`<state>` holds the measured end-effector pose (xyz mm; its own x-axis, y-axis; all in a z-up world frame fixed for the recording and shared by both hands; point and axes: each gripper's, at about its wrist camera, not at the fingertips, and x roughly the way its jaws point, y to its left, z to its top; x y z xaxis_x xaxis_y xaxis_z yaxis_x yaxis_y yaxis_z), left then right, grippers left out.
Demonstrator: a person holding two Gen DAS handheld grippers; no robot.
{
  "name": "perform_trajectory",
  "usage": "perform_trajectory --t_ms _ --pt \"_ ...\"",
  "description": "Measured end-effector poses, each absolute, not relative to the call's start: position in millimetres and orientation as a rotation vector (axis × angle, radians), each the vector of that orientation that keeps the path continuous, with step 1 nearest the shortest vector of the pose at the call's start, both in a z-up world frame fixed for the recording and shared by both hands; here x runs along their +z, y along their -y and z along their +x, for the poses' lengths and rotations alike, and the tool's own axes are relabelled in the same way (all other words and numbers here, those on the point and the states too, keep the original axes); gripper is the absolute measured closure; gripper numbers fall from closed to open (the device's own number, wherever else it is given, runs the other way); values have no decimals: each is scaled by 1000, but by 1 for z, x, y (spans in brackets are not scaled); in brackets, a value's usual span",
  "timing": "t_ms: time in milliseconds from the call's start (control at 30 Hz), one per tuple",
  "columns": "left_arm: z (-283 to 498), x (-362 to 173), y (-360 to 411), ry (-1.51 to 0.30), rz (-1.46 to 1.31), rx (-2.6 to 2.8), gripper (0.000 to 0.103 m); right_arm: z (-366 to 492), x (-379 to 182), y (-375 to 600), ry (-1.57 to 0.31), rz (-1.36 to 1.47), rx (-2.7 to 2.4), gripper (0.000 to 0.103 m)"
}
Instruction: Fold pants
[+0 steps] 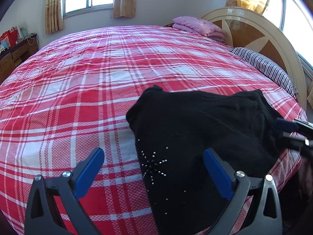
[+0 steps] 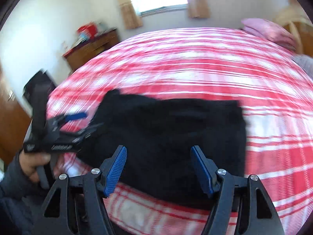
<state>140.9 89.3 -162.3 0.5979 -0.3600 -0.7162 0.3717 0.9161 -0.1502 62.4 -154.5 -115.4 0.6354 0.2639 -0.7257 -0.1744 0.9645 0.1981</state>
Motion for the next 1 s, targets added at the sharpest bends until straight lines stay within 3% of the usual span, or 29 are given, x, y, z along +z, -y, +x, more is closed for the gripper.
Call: perform_trajectory --t_ms 133,400,867,1000 --pt "142 -167 -89 -838 9 -434 0 65 -127 195 -876 259 227 34" --pt "145 -167 -99 -837 -65 -452 0 57 -89 227 -793 254 95 34" --pt "156 -173 -87 -853 -93 -509 0 78 -139 242 -942 383 110 34" --pt "158 -174 -79 -849 -75 -528 1 80 -143 245 -931 407 114 40"
